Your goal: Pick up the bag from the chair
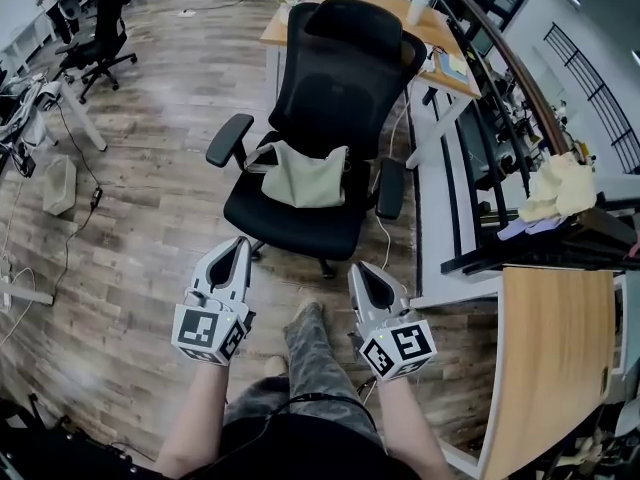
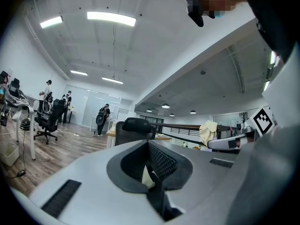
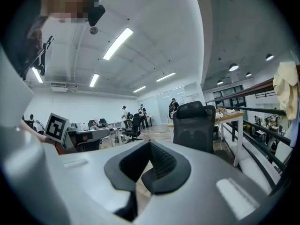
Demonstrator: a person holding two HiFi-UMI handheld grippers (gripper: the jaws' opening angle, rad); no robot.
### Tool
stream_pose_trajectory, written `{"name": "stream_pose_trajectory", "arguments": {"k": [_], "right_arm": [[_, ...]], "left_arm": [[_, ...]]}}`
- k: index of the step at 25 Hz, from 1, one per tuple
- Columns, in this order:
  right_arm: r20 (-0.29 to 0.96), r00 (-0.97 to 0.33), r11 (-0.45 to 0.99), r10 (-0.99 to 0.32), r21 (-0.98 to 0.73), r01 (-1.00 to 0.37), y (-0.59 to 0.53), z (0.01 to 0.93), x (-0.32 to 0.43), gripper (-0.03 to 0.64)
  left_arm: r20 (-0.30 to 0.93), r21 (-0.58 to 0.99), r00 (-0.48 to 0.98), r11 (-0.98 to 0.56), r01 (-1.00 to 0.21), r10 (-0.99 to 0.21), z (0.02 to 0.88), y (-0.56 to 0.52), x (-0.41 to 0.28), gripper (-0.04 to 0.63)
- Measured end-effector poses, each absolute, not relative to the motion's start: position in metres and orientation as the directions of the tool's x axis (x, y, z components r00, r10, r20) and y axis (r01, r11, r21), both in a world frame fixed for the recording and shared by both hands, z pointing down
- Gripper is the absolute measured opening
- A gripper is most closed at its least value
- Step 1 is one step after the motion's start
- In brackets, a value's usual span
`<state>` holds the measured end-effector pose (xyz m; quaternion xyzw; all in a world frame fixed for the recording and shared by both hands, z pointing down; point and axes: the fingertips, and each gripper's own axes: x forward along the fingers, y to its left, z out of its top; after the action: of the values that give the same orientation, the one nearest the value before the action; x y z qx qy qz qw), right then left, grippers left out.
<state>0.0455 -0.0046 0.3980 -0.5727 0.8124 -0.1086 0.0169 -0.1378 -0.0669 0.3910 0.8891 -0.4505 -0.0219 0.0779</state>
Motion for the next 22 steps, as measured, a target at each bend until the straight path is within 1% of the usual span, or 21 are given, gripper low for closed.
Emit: {"name": "stream_pose_trajectory", "arguments": {"k": [7, 12, 22], "right_arm": [[0.09, -0.373, 0.348, -0.923, -0.214, -0.913, -0.069, 0.408, 0.049, 0.008], [0.102, -0.399, 0.372, -0.911, -0.212, -0.904, -0.121, 0.413, 0.058, 0.008], [0.176, -0.413, 0.356, -0.893, -0.283, -0.891, -0.19, 0.458, 0.087, 0.008]], "left_arm": [[0.051, 0.137, 0.605, -0.595, -0.792, -0.794, 0.399, -0.118, -0.124, -0.003], [0.072, 0.13, 0.618, -0.607, -0.784, -0.783, 0.412, -0.162, -0.098, -0.003], [0.155, 0.176, 0.624, -0.6, -0.78, -0.766, 0.452, -0.229, -0.061, -0.002]]}}
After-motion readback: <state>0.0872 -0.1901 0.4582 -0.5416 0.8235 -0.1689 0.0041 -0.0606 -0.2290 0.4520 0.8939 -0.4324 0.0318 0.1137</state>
